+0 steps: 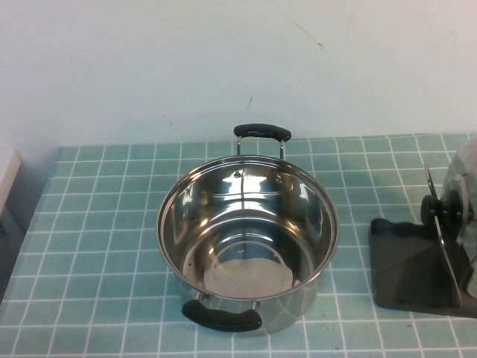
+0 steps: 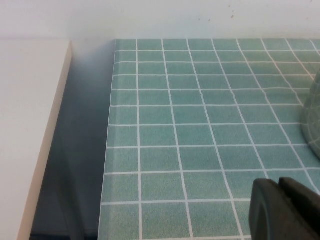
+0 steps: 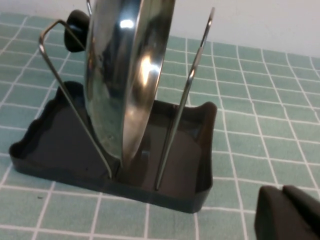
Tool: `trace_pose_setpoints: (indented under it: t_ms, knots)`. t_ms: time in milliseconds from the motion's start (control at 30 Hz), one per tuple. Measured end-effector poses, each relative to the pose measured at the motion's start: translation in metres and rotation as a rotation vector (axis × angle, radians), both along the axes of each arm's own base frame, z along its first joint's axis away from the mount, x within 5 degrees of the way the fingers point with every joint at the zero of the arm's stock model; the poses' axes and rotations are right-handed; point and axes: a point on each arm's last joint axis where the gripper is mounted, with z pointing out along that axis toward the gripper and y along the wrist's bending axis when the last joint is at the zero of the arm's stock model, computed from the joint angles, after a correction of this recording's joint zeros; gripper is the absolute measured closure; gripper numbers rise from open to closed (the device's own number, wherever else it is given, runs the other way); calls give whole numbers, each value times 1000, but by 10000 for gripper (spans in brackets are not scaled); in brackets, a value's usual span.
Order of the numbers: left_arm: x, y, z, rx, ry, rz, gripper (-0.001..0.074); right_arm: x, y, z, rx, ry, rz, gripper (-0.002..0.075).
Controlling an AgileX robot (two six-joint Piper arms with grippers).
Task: Put pot lid on rack
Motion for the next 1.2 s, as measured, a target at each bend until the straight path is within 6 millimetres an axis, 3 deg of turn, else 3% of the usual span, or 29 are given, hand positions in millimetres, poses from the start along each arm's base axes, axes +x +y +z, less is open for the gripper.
trace_pose_setpoints:
  t_ms: [300, 467, 700, 1200]
  knots:
    - [0, 0, 0, 0, 1, 0, 737, 5, 2, -21, 2, -96, -51, 727]
    - [0, 0, 0, 0, 1, 0, 737, 8, 3, -18, 11, -177, -53, 727]
    - [0, 0, 0, 0, 1, 0, 737, 5, 4, -29, 73, -68, -51, 727]
    - [0, 0, -1, 0, 2, 0, 737, 5, 6, -29, 76, -58, -3, 727]
